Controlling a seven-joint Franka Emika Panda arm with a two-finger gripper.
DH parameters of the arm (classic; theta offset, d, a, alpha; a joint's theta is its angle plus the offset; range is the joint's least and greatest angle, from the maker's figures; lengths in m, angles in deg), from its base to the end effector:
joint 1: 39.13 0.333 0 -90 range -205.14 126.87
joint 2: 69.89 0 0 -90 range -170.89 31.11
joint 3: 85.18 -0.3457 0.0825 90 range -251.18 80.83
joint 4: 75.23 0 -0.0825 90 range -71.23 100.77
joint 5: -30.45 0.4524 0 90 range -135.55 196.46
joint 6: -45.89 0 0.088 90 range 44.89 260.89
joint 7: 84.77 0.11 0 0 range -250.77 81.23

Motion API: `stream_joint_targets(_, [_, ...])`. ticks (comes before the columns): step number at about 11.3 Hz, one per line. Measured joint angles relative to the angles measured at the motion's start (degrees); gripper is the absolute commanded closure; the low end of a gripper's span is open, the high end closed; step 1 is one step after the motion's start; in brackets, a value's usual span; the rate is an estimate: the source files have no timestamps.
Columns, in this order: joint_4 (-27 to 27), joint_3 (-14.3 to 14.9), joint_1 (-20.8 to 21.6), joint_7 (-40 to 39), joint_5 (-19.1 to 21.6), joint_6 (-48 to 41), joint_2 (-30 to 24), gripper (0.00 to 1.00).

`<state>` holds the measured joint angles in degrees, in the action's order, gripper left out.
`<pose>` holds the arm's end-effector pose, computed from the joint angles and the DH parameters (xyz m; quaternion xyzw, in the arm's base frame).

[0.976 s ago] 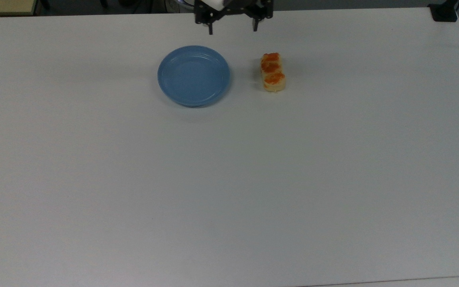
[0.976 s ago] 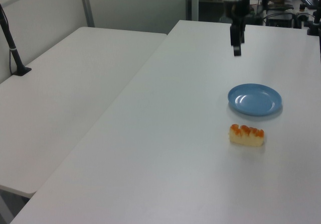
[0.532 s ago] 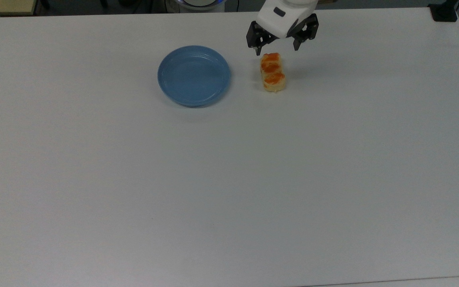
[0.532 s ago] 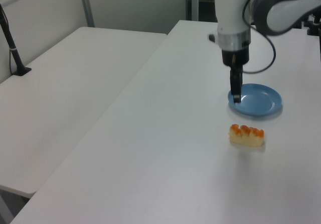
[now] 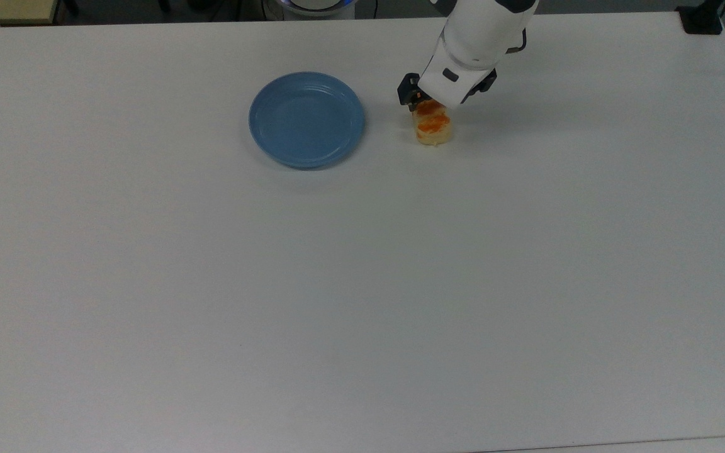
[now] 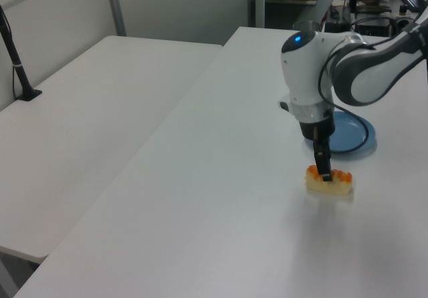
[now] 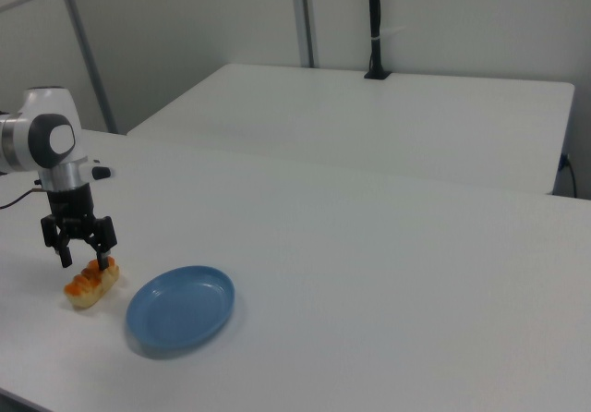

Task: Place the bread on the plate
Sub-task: 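Lower the open gripper over the bread roll and close on it, then lift the bread roll and carry it over the blue plate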

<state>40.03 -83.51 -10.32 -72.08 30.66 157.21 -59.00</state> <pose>0.5490 0.2820 0.3278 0.9839 0.1237 -0.1209 0.0450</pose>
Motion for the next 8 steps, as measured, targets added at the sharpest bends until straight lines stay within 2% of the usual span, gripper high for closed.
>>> stream_joint_targets(1, [0.93,-0.38,0.01,0.00,-0.24,0.44,0.23,0.58])
stream_joint_targets(4, [1.78,-0.72,-0.01,0.00,-1.05,0.68,0.36,0.86])
stream_joint_targets(8, [1.27,-0.72,-0.21,-0.27,-1.12,-0.58,-0.91,0.87])
